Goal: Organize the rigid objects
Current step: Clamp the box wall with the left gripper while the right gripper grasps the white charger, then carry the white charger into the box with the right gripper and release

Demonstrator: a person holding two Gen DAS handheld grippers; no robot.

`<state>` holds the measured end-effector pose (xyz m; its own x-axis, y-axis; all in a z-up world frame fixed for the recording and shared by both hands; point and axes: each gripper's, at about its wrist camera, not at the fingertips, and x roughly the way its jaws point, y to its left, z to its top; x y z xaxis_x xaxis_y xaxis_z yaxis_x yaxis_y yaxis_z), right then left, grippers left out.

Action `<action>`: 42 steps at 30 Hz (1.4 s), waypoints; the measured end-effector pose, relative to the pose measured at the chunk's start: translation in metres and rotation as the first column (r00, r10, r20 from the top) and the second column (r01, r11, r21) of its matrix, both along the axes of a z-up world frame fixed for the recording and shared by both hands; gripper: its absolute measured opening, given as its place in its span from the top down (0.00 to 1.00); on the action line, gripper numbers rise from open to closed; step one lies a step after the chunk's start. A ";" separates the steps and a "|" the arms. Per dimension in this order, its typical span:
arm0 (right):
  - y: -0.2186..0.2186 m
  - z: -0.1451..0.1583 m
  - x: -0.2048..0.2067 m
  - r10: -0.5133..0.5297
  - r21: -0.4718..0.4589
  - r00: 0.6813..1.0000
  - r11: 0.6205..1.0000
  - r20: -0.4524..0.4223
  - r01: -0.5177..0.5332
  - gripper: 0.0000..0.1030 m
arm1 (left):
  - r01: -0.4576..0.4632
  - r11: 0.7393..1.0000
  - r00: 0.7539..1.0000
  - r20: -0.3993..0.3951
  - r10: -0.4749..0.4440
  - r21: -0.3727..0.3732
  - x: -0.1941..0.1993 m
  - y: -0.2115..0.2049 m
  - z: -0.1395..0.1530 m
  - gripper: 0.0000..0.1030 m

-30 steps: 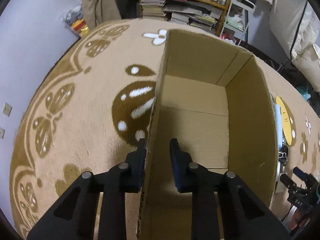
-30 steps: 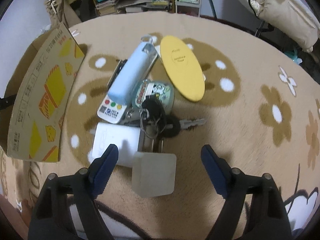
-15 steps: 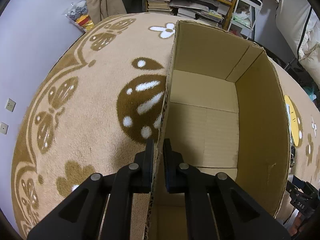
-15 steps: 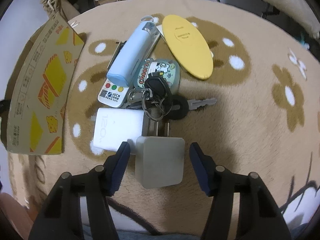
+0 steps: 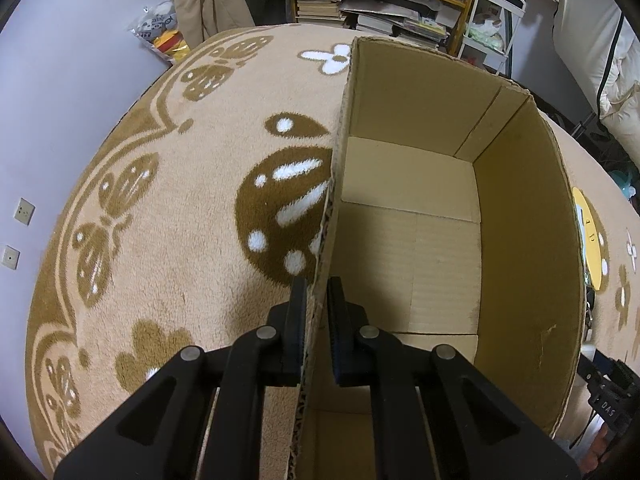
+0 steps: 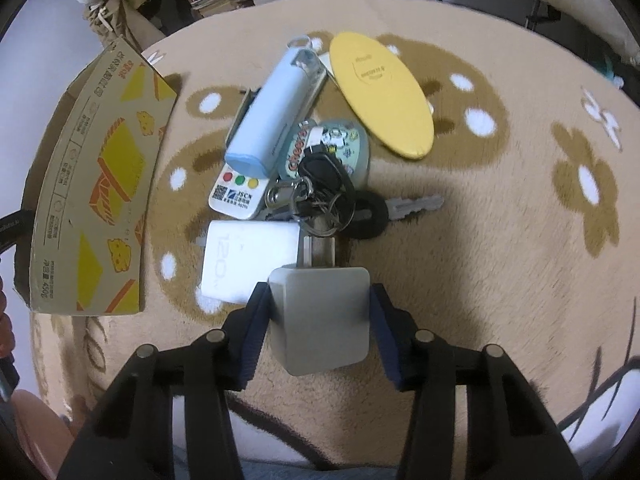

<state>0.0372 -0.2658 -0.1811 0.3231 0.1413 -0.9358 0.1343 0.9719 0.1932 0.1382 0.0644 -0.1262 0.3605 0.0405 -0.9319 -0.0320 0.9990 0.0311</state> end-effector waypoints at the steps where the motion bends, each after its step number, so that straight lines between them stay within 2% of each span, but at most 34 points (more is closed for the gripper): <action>1: 0.001 0.003 0.000 0.000 -0.008 1.000 1.000 0.010 0.000 0.49 | 0.000 1.000 1.000 0.000 0.000 0.001 0.000 0.000 0.000 0.91; 10: 0.008 0.045 0.002 -0.010 -0.048 0.991 0.999 0.135 0.017 0.49 | -0.004 1.000 1.000 -0.001 0.004 -0.007 0.000 0.001 0.000 0.91; 20: 0.044 0.093 0.031 0.095 -0.133 0.957 0.989 0.275 -0.060 0.49 | -0.002 1.000 1.000 -0.005 0.002 -0.009 -0.001 0.001 0.000 0.91; 30: 0.088 0.128 0.060 0.134 -0.063 0.920 0.991 0.368 -0.119 0.49 | -0.003 1.000 1.000 -0.007 0.003 -0.010 -0.002 0.001 -0.001 0.91; 36: 0.130 0.136 0.076 0.193 -0.057 0.893 0.981 0.406 -0.186 0.49 | -0.003 1.000 1.000 -0.008 0.003 -0.012 -0.002 0.002 -0.002 0.91; 42: 0.160 0.121 0.092 0.208 -0.065 0.895 0.978 0.395 -0.198 0.49 | -0.002 1.000 1.000 -0.010 0.002 -0.012 -0.003 0.002 -0.002 0.91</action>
